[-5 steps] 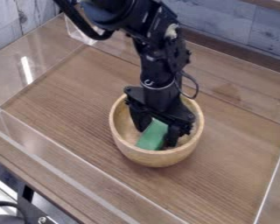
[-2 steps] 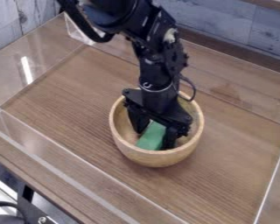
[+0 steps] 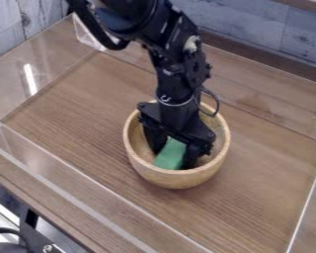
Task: Move green stick from inside the wooden bowl to the table next to it
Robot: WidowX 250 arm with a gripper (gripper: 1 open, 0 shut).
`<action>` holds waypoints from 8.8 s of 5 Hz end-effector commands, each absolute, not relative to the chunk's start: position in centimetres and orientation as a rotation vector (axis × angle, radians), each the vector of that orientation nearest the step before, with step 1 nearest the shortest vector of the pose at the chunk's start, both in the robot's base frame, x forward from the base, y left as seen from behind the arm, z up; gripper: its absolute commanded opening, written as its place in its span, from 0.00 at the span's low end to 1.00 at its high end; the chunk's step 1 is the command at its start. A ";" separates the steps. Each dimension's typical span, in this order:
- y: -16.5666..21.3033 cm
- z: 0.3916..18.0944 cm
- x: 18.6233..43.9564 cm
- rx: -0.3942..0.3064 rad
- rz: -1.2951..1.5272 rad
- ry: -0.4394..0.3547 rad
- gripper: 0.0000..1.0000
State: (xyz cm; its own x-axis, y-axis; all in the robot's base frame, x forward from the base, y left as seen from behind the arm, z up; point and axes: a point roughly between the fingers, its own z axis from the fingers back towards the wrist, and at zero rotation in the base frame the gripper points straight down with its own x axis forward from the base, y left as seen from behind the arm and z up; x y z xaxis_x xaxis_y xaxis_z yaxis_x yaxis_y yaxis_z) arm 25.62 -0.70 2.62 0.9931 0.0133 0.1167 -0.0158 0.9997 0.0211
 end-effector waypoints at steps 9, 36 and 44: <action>1.3 1.7 26.4 0.057 0.075 -0.127 0.00; 4.1 3.2 25.4 -0.070 0.196 -0.060 0.00; 4.4 4.1 25.8 -0.113 0.229 -0.065 0.00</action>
